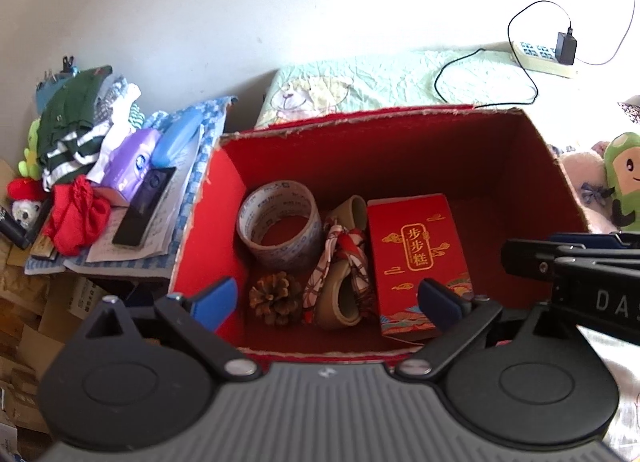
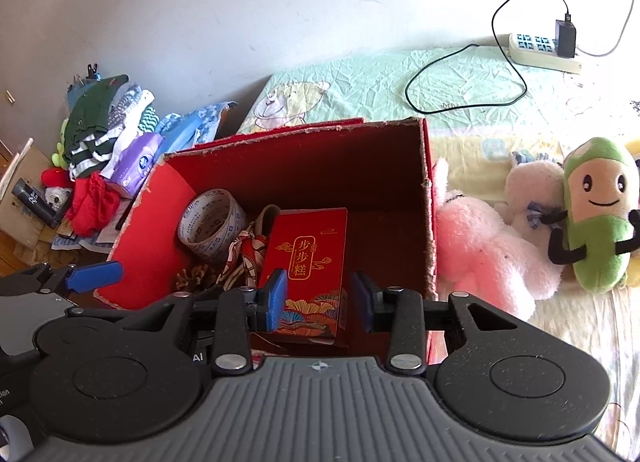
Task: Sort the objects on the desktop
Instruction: 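Withdraw the right gripper up and out of the red box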
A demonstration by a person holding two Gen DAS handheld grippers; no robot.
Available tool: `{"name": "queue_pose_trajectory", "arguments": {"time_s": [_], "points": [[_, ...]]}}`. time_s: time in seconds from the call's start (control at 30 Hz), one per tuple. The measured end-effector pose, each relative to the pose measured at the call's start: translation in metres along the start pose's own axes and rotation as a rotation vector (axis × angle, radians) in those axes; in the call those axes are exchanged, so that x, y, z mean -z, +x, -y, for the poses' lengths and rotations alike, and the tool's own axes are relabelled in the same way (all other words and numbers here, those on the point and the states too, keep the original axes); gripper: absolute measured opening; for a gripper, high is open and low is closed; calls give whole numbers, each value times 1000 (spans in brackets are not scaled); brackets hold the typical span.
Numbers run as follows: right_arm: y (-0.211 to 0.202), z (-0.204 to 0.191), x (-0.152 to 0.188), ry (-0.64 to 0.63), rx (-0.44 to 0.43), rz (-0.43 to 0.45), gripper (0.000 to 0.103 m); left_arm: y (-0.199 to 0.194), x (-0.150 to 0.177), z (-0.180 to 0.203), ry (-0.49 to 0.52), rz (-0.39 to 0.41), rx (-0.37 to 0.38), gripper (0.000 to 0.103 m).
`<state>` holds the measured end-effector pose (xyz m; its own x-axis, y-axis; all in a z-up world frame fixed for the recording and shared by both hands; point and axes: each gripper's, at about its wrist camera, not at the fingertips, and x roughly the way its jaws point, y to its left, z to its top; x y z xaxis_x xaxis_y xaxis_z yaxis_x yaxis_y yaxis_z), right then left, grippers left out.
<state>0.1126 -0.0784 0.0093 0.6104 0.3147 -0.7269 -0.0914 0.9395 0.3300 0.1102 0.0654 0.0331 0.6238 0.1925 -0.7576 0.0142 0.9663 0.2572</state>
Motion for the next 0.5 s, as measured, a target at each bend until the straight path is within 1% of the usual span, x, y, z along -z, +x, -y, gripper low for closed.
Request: {"name": "queue_pose_trajectory", "arguments": {"time_s": [0.2, 0.33, 0.5], "points": [[-18, 2, 4, -9, -23, 26, 40, -19, 4, 9, -4, 29, -5, 100], [-29, 5, 7, -24, -29, 43, 40, -27, 9, 12, -23, 26, -6, 100], [-37, 12, 13, -23, -43, 41, 40, -34, 17, 18, -40, 15, -9, 100]]}}
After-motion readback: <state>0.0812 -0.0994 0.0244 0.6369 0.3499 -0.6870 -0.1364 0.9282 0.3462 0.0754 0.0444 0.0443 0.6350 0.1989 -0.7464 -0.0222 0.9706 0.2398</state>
